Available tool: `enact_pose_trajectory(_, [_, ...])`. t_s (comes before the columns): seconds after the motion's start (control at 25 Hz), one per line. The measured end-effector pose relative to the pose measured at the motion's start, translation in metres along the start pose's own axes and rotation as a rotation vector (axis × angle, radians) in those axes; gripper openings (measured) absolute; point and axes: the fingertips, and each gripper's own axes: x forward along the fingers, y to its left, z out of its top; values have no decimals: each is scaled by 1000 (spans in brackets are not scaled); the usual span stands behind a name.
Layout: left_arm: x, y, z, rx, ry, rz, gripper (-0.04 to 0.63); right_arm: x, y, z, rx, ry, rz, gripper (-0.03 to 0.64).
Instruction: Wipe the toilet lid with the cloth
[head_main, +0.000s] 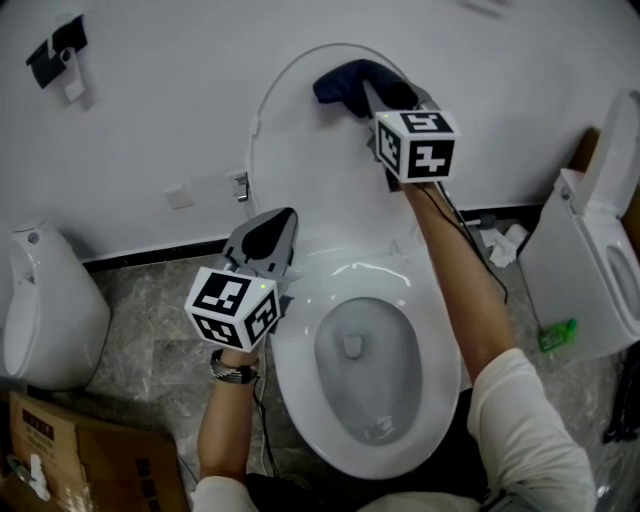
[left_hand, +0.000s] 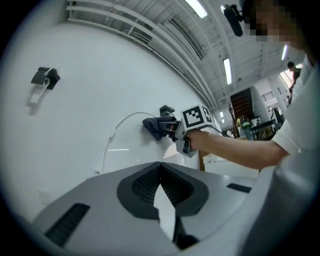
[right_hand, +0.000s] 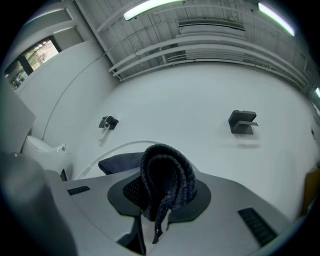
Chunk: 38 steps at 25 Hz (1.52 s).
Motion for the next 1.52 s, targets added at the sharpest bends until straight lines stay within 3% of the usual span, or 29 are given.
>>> enact_pose_trajectory(0.12, [-3, -4, 6, -68, -29, -24, 2, 7, 13, 3, -21, -17, -18, 86])
enact_pose_trajectory(0.24, [-7, -4, 11, -32, -29, -11, 2, 12, 26, 7, -32, -38, -28, 86])
enact_pose_trajectory(0.6, [-35, 11, -6, -80, 3, 3, 2, 26, 74, 13, -38, -51, 22, 86])
enact_pose_trajectory(0.96, [-50, 23, -4, -92, -19, 21, 2, 30, 128, 4, -51, -39, 133, 86])
enact_pose_trajectory(1.2, [-43, 13, -4, -93, -23, -16, 2, 25, 107, -5, -88, -6, 132, 97])
enact_pose_trajectory(1.52, [-31, 3, 0, -74, -35, -32, 2, 9, 47, -15, -124, 8, 63, 103])
